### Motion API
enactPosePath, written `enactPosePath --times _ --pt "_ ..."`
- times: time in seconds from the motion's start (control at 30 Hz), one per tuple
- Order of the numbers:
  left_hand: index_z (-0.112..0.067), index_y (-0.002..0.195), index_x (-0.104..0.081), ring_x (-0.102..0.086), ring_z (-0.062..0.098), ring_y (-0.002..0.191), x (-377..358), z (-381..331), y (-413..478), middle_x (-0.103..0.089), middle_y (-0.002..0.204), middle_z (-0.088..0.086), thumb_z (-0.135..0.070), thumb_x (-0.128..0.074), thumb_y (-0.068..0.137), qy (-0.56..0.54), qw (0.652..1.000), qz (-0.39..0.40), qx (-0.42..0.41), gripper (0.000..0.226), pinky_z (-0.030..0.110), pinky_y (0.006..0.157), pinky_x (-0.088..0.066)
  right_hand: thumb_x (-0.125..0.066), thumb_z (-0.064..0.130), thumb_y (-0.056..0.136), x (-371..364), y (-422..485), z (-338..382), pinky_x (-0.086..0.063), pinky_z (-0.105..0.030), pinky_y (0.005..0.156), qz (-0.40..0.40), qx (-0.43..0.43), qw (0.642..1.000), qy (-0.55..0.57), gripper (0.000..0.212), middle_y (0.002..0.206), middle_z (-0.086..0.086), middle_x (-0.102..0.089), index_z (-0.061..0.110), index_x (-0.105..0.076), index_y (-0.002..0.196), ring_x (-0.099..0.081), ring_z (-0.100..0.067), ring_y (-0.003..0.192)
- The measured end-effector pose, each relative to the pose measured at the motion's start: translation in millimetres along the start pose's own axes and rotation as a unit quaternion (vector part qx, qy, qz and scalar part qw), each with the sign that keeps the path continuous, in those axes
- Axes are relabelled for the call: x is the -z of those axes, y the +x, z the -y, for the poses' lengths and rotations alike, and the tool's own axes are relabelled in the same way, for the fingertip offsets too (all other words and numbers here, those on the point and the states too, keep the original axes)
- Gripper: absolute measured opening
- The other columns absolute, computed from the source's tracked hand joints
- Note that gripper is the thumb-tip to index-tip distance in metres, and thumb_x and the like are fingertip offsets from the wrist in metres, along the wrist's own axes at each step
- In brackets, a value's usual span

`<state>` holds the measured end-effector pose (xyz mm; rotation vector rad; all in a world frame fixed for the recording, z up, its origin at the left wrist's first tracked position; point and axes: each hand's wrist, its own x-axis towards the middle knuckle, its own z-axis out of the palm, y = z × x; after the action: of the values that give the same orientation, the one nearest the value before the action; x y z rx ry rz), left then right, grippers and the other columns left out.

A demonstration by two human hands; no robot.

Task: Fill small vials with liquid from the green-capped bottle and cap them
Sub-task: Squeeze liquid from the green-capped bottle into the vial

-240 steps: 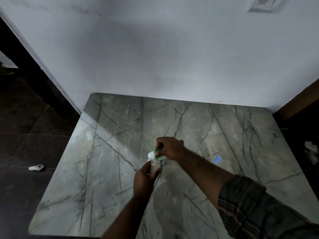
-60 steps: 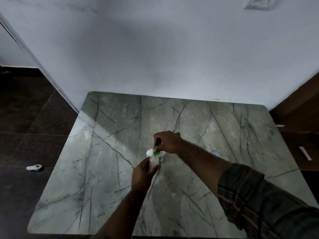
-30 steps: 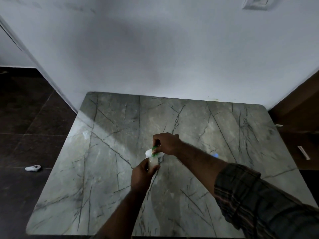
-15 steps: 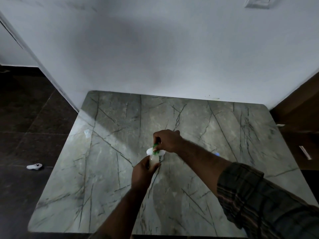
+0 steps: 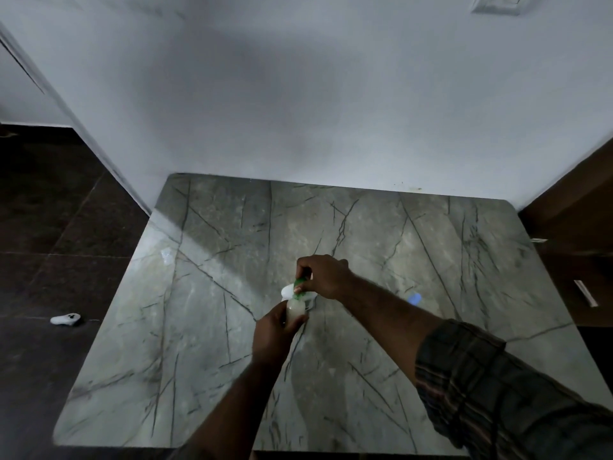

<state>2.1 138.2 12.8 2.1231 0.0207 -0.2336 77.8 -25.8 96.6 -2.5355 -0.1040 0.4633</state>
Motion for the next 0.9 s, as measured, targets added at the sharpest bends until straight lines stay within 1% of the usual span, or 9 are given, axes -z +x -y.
enactPosePath --times 0.07,0.17,0.27,0.4,0.57,0.67,0.8,0.83,0.9 --pt "-0.025 0.122 -0.065 -0.067 -0.001 0.083 -0.4 0.0 -1.4 -0.073 0.096 -0.014 -0.042 -0.074 0.082 0.0 1.0 0.004 0.003 0.044 0.019 0.075 -0.056 -0.079 0.042 0.075 1.1 -2.2 1.5 -0.032 -0.043 0.091 0.001 -0.001 1.0 0.003 0.026 0.097 0.013 -0.071 0.028 -0.066 0.092 -0.058 -0.008 0.093" --pt "-0.025 0.123 -0.065 -0.068 0.001 0.085 -0.1 -3.3 -0.6 -0.074 0.099 -0.012 -0.042 -0.073 0.083 -0.007 1.0 0.006 0.005 0.044 0.026 0.079 -0.059 -0.079 0.043 0.075 10.1 0.1 7.3 -0.031 -0.045 0.093 0.014 0.006 1.0 -0.009 0.026 0.098 0.012 -0.07 0.028 -0.067 0.093 -0.059 -0.008 0.095" --pt "-0.026 0.121 -0.065 -0.068 0.001 0.084 2.0 -4.7 0.3 -0.074 0.096 -0.013 -0.044 -0.072 0.083 -0.004 1.0 0.008 0.0 0.042 0.03 0.079 -0.059 -0.079 0.043 0.074 9.4 0.9 6.9 -0.031 -0.044 0.092 0.004 0.007 1.0 -0.016 0.025 0.096 0.013 -0.07 0.029 -0.067 0.091 -0.058 -0.007 0.092" --pt "-0.023 0.122 -0.065 -0.068 0.001 0.084 1.5 -2.3 -2.2 -0.074 0.098 -0.011 -0.043 -0.073 0.083 -0.002 1.0 0.009 0.001 0.044 0.024 0.077 -0.057 -0.08 0.042 0.074 1.3 -2.1 2.2 -0.031 -0.043 0.091 0.004 0.001 1.0 -0.005 0.026 0.094 0.014 -0.069 0.029 -0.065 0.091 -0.057 -0.007 0.091" --pt "-0.024 0.122 -0.065 -0.068 0.001 0.084 2.4 -5.9 -0.7 -0.074 0.097 -0.011 -0.044 -0.072 0.084 -0.007 1.0 0.008 0.0 0.044 0.026 0.078 -0.058 -0.08 0.045 0.073 11.5 2.9 8.0 -0.03 -0.044 0.091 0.01 0.011 1.0 -0.023 0.027 0.094 0.014 -0.069 0.029 -0.067 0.09 -0.058 -0.007 0.092" --pt "-0.025 0.121 -0.065 -0.068 0.0 0.083 3.0 -7.3 -0.9 -0.074 0.095 -0.011 -0.043 -0.073 0.083 -0.003 1.0 0.002 -0.003 0.043 0.022 0.075 -0.056 -0.08 0.043 0.073 7.9 0.8 5.2 -0.031 -0.044 0.09 0.002 0.011 1.0 -0.011 0.026 0.093 0.013 -0.07 0.028 -0.066 0.089 -0.058 -0.007 0.091" --pt "-0.022 0.122 -0.066 -0.067 0.0 0.083 1.2 -6.1 -3.1 -0.074 0.098 -0.01 -0.042 -0.073 0.083 0.004 1.0 0.003 0.006 0.044 0.015 0.073 -0.052 -0.078 0.042 0.076 2.0 -1.8 3.2 -0.032 -0.045 0.093 0.004 0.009 1.0 -0.01 0.024 0.095 0.013 -0.069 0.028 -0.065 0.091 -0.055 -0.006 0.09" --pt "-0.023 0.121 -0.066 -0.067 0.0 0.082 1.5 -7.1 -3.0 -0.074 0.097 -0.01 -0.042 -0.073 0.083 0.005 1.0 0.003 0.006 0.043 0.014 0.072 -0.052 -0.078 0.042 0.076 3.9 -1.0 4.2 -0.032 -0.046 0.093 0.007 0.01 1.0 -0.011 0.024 0.093 0.014 -0.068 0.028 -0.065 0.091 -0.055 -0.006 0.09" --pt "-0.024 0.118 -0.067 -0.067 -0.002 0.08 2.1 -8.3 -2.1 -0.073 0.092 -0.013 -0.042 -0.073 0.083 0.003 1.0 0.005 0.003 0.04 0.019 0.073 -0.055 -0.079 0.043 0.074 8.6 0.6 6.1 -0.032 -0.045 0.093 0.015 0.01 1.0 -0.01 0.025 0.089 0.017 -0.064 0.028 -0.066 0.09 -0.054 -0.005 0.089"
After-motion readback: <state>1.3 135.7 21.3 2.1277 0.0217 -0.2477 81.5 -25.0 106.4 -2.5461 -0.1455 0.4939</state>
